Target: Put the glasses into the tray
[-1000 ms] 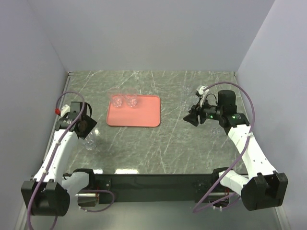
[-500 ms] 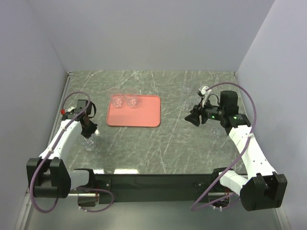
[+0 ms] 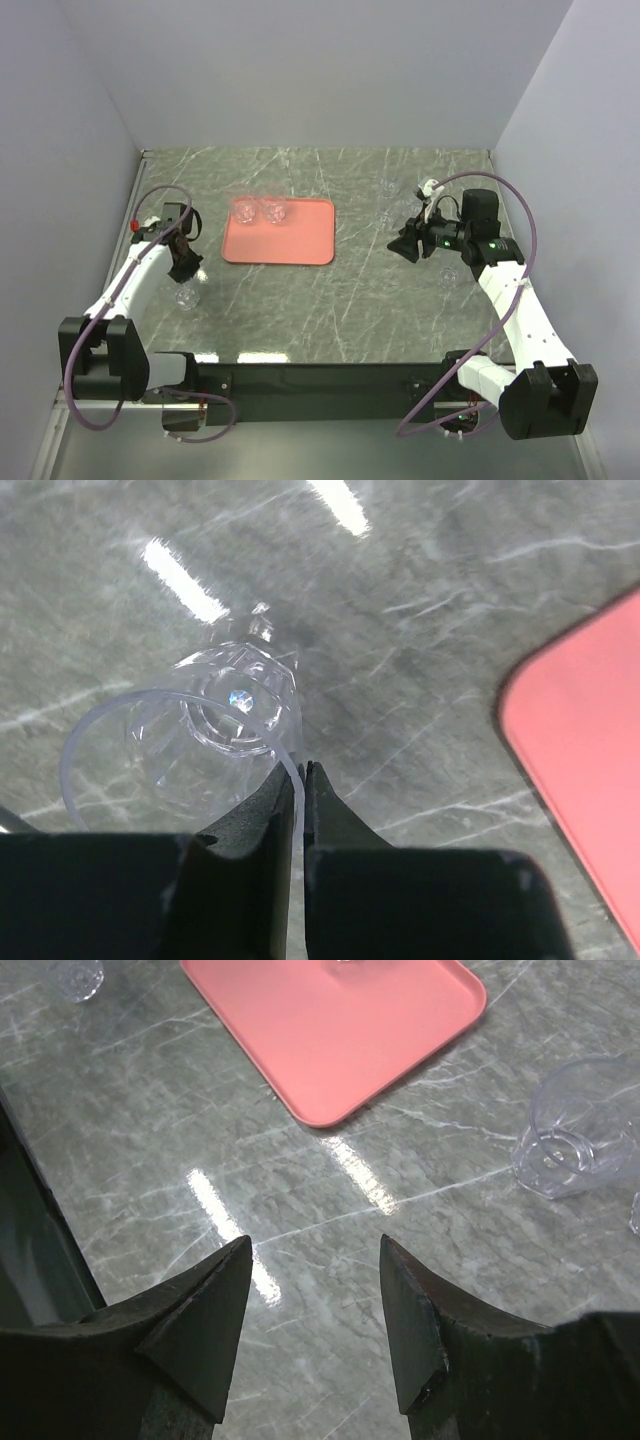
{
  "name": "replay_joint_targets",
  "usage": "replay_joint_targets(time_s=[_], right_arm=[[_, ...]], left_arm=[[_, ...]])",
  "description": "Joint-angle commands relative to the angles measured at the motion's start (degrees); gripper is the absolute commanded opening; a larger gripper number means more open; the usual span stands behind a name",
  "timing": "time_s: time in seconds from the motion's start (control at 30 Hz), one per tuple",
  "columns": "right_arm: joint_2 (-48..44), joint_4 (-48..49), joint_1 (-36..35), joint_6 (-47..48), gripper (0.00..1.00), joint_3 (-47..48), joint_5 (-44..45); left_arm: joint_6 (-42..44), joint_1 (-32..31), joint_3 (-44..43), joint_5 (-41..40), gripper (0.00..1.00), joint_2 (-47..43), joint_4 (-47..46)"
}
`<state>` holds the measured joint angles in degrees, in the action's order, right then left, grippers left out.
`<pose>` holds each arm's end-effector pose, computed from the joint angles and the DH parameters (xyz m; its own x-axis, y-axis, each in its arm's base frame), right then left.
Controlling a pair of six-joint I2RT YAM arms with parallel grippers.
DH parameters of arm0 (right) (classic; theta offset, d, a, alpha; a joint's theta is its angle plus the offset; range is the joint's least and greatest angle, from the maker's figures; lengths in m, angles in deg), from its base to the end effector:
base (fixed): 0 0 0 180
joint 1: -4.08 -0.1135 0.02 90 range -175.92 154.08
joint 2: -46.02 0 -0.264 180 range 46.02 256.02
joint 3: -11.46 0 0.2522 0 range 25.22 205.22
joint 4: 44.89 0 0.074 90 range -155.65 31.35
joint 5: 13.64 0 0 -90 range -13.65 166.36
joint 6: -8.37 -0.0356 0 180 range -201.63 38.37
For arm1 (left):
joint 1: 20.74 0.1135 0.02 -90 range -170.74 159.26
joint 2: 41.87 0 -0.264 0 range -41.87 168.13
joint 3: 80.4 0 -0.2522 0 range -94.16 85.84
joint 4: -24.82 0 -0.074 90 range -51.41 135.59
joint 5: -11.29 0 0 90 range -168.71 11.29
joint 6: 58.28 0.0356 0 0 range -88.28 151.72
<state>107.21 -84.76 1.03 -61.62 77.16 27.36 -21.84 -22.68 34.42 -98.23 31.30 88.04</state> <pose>0.2218 0.0387 0.3083 -0.3207 -0.2419 -0.9158 -0.8081 0.5743 0.1313 0.2282 0.0042 0.2293 -0.5011 -0.7417 -0.4458 -0.8061 0.5875 -0.0712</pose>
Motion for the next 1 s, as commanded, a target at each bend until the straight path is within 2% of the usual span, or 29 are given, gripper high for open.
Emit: replay_joint_targets(time_s=[0.0,0.13,0.3,0.4,0.8,0.97], right_arm=[[-1.5,1.9,0.7,0.1,0.61,-0.5,-0.6],[-1.5,1.9,0.9,0.0,0.61,-0.6,-0.6],[-1.7,2.0,1.3,-0.1,0.61,-0.7,-0.8],[-1.8,2.1,1.4,0.0,0.61,-0.8,-0.9],[-1.7,1.9,1.6,0.4,0.61,-0.8,-0.8],[-1.5,1.9,1.7,0.3,0.61,-0.8,-0.8]], left_arm=[[8.4,-0.3,-3.2,2.0,0.0,-4.0,-4.5],[16.0,-0.3,-3.2,8.5,0.0,-5.9,-10.0],[23.8,-0.3,-3.1,24.3,0.0,-7.7,-16.7],[26.3,-0.7,-4.0,30.4,0.0,-6.9,-19.3],[31.7,-10.2,-10.1,35.6,0.0,2.2,-23.4],[33.8,-15.1,-12.9,33.2,0.0,6.5,-25.5]])
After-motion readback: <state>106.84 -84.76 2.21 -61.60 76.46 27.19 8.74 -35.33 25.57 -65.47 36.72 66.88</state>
